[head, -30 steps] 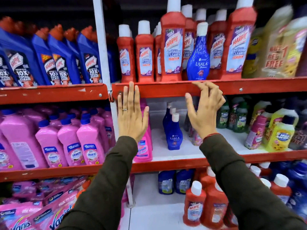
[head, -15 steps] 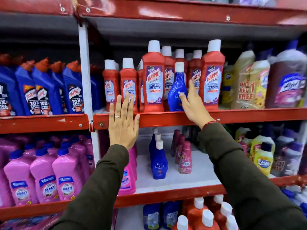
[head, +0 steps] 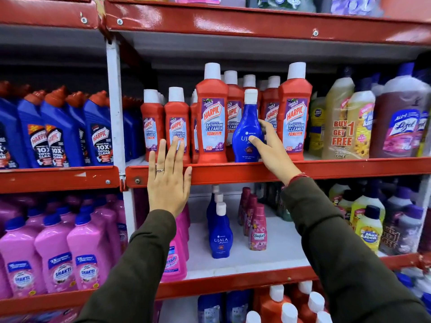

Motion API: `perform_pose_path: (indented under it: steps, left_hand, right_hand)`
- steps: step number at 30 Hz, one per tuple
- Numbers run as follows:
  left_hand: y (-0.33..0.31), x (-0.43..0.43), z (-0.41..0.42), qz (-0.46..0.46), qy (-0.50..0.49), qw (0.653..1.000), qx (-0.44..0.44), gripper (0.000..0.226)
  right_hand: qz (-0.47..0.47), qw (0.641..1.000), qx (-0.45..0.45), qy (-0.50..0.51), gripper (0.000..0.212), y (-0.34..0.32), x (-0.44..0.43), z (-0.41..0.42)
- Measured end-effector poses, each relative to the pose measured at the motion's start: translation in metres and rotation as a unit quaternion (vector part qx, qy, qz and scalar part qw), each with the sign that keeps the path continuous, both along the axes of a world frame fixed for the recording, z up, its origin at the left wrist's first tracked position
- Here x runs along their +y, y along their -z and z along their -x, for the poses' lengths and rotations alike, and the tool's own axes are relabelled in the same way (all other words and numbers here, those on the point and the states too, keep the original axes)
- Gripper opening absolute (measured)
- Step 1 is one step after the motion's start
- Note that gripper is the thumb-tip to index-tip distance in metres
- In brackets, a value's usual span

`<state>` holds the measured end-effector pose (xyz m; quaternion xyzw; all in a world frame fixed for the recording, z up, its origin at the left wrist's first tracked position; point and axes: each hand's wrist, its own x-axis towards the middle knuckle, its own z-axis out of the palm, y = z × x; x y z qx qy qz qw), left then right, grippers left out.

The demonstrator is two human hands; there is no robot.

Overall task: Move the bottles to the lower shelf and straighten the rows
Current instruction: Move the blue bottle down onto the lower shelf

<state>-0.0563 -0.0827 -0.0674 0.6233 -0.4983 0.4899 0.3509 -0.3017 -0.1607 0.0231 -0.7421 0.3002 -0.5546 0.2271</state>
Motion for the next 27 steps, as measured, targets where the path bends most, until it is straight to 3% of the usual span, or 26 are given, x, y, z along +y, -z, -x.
perform_pose_path:
  steps: [5,14,27]
  left_hand:
    - [0.000,0.001,0.000,-0.007,-0.006,1.000,0.001,0.060]
    - [-0.001,0.002,0.003,-0.012,-0.004,1.000,0.004,0.061]
    - [0.049,0.023,0.011,0.003,0.053,0.998,0.033,0.066]
  right_hand:
    - [-0.020,0.996,-0.086,-0.011,0.049,-0.007,0.008,0.000]
    - [0.003,0.991,-0.124,-0.041,0.047,-0.006,0.033,0.006]
    - [-0.047,0.984,-0.127,-0.115,0.045,0.112,0.075,0.018]
